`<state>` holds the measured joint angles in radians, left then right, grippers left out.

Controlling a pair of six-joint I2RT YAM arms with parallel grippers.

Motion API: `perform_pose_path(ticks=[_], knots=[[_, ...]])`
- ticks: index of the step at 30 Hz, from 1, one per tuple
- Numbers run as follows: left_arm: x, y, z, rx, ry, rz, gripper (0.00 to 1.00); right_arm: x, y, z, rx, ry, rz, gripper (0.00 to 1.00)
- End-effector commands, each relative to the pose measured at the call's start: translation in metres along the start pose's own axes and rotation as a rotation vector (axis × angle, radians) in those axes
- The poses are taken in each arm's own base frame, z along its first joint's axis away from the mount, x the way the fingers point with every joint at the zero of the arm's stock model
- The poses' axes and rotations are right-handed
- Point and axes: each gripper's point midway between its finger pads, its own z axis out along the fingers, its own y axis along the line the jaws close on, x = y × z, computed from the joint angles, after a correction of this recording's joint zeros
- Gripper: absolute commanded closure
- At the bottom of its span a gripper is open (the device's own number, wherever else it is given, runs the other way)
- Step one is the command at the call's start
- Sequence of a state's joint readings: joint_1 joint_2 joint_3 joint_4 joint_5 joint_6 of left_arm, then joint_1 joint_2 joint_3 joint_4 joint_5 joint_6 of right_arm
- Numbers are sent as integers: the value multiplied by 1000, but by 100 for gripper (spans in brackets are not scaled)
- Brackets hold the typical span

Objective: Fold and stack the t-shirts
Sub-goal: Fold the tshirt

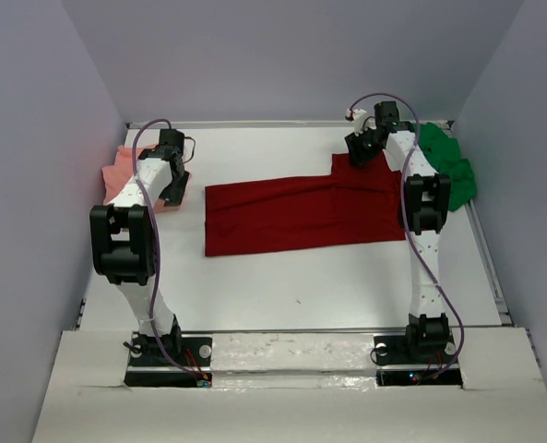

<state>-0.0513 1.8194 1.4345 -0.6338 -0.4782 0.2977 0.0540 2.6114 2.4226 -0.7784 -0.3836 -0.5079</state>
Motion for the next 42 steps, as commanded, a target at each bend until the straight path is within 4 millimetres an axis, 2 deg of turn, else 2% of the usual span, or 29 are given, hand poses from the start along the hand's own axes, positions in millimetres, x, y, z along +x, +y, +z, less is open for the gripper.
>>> perform_pose_path(ticks=[1, 8, 10, 14, 22, 25, 27, 34, 36, 42], knots=[[-2, 1, -4, -28, 3, 11, 3, -5, -4, 0, 6, -11, -21, 47], [-4, -6, -6, -34, 2, 40, 3, 12, 11, 4, -57, 29, -2, 50], [-3, -6, -6, -36, 2, 41, 3, 14, 20, 4, -103, 33, 6, 54], [-2, -5, -6, -45, 8, 47, 3, 24, 30, 3, -150, 61, 16, 74], [-1, -6, -6, -49, 12, 57, 3, 31, 28, -4, -153, 86, 2, 84], [0, -7, -7, -54, 13, 65, 3, 27, 24, -8, -135, 82, -12, 91], [0, -7, -7, -59, 12, 65, 3, 23, 22, -11, -121, 76, -22, 99], [0, -8, -9, -70, 6, 75, 3, -1, 16, -40, -67, 36, -78, 100], [1, -6, -10, -96, 8, 85, 3, -11, 17, -54, -56, 16, -92, 100], [-3, -6, -16, -104, -11, 90, 3, -17, 31, -83, -79, 10, -100, 100]])
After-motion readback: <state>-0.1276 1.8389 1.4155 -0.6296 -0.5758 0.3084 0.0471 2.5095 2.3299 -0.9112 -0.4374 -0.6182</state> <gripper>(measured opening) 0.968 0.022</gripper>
